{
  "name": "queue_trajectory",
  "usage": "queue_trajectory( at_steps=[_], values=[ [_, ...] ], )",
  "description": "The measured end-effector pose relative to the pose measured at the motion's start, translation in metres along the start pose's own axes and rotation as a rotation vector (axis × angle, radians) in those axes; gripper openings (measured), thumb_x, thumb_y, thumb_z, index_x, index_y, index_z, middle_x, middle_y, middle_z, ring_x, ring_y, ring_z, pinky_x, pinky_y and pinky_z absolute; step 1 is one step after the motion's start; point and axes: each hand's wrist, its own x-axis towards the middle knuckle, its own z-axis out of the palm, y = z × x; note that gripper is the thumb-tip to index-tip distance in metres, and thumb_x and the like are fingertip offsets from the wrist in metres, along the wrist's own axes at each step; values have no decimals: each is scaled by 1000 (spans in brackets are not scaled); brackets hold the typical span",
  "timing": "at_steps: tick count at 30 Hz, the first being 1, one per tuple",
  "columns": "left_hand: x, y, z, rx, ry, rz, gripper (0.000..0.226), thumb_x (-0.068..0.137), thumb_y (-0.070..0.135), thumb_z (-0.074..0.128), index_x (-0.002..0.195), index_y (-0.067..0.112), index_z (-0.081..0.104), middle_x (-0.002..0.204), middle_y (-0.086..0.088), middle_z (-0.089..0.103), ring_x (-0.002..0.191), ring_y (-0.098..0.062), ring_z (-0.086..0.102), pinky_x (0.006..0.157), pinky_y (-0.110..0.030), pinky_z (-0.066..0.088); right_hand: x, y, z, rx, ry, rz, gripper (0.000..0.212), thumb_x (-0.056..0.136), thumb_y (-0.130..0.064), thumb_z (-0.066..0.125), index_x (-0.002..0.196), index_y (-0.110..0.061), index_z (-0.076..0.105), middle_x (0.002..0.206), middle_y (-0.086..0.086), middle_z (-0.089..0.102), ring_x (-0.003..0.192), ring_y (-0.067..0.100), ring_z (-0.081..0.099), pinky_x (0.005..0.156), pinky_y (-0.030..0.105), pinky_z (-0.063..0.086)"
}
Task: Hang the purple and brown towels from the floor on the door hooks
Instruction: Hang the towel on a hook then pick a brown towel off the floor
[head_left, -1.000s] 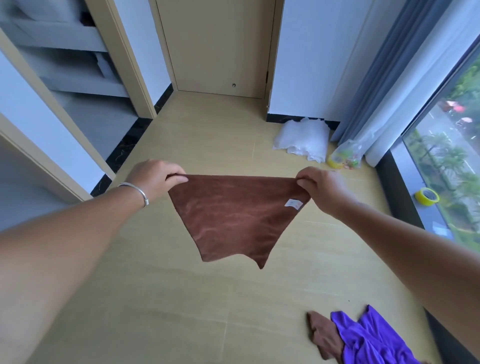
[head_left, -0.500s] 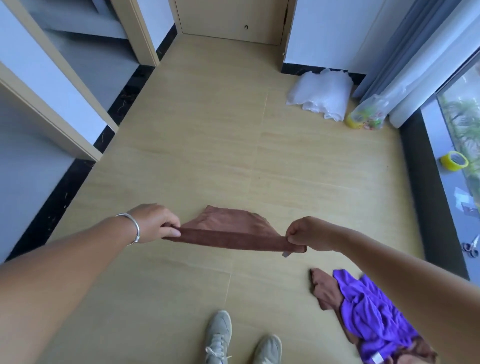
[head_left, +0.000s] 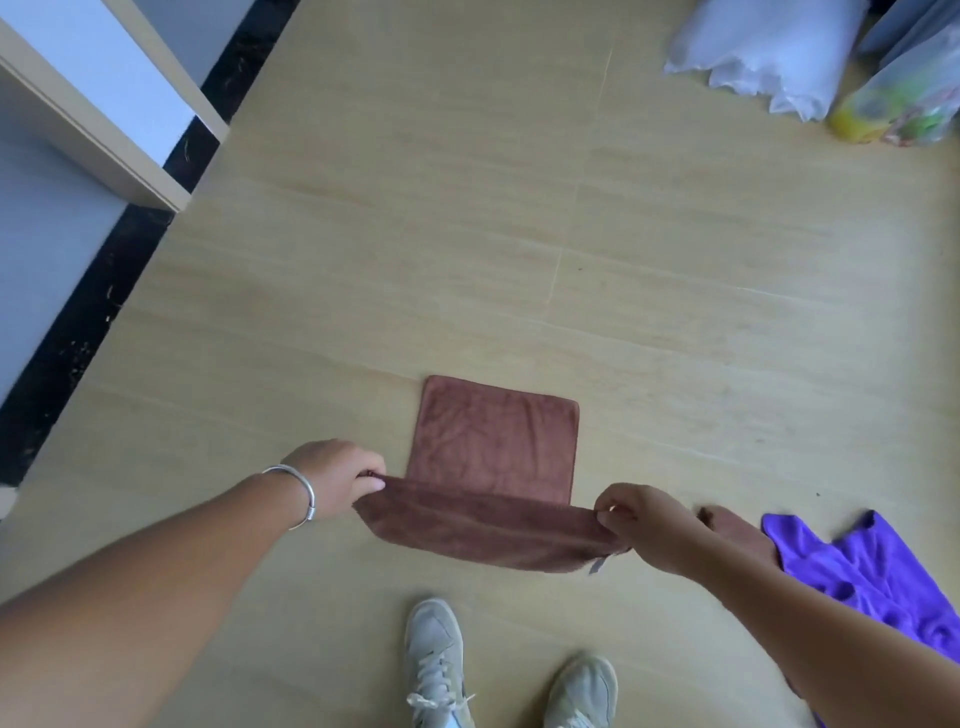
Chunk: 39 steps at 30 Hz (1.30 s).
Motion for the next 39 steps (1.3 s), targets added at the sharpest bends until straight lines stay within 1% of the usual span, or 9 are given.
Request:
queue_trajectory(
  at_steps=[4, 11, 19, 24, 29, 31, 34, 37, 39],
  values=[
    [74, -16, 45, -36, 80, -54, 17, 95, 40, 48, 100, 32, 62, 96, 7, 65, 89, -19, 57, 66, -27, 35, 77, 25, 35, 62, 198, 36, 13, 91, -22, 53, 85, -31, 61, 77, -7, 64, 67, 9, 56, 53, 19, 39],
    [231, -48, 92, -138, 244, -120, 13, 92, 37, 55, 97, 30, 65, 100, 7, 67, 95, -19, 60, 73, -28, 44, 238, 69, 56, 81, 489, 49, 13, 92, -24, 53, 98, -24, 65, 84, 3, 67, 75, 24, 60, 61, 28, 41],
    [376, -68, 133, -229, 303, -126, 15, 94, 31, 53, 103, 25, 64, 108, 4, 64, 98, -19, 58, 81, -29, 45, 364, 117, 62, 44, 625, 107, 13, 92, -28, 53, 95, -28, 66, 92, 1, 68, 80, 22, 58, 60, 26, 36],
    [407, -68, 147, -318, 484, -153, 12, 94, 26, 54, 99, 22, 64, 103, -1, 68, 92, -25, 60, 79, -34, 48, 395, 125, 59, -17, 729, 113, 16, 93, -30, 51, 94, -28, 66, 90, 2, 67, 84, 26, 59, 61, 28, 35],
    [429, -58, 123, -514, 792, -203, 16, 90, 11, 56, 101, 19, 65, 106, -5, 68, 98, -27, 61, 84, -32, 46, 418, 119, 30, 68, 904, 101, 17, 90, -23, 52, 95, -25, 68, 92, 4, 69, 84, 27, 58, 65, 29, 39],
    [429, -54, 118, -554, 852, -134, 26, 87, 5, 57, 110, 16, 61, 112, -6, 63, 102, -25, 59, 91, -31, 43, 422, 118, 26, 99, 1005, 63, 24, 90, -21, 51, 110, -24, 64, 108, 2, 66, 100, 27, 56, 78, 32, 44],
    [399, -47, 136, -272, 852, 134, 39, 80, 8, 66, 118, 13, 58, 117, -10, 56, 109, -27, 52, 98, -35, 39, 405, 124, 48, -93, 1031, -160, 32, 87, -19, 56, 119, -18, 59, 121, 4, 58, 111, 27, 49, 94, 40, 42],
    [349, -42, 187, -16, 679, 459, 35, 83, 24, 61, 117, 16, 62, 122, -6, 58, 113, -26, 55, 98, -39, 42, 367, 134, 91, -359, 853, -465, 29, 82, -16, 66, 111, -12, 64, 117, 8, 61, 111, 30, 54, 95, 45, 43],
    [317, -39, 227, 119, 546, 547, 43, 87, 38, 52, 125, 21, 61, 136, -5, 53, 126, -23, 49, 104, -43, 38, 336, 146, 126, -487, 699, -619, 33, 80, -25, 70, 112, -16, 67, 122, 5, 61, 119, 28, 53, 103, 47, 39]
  ],
)
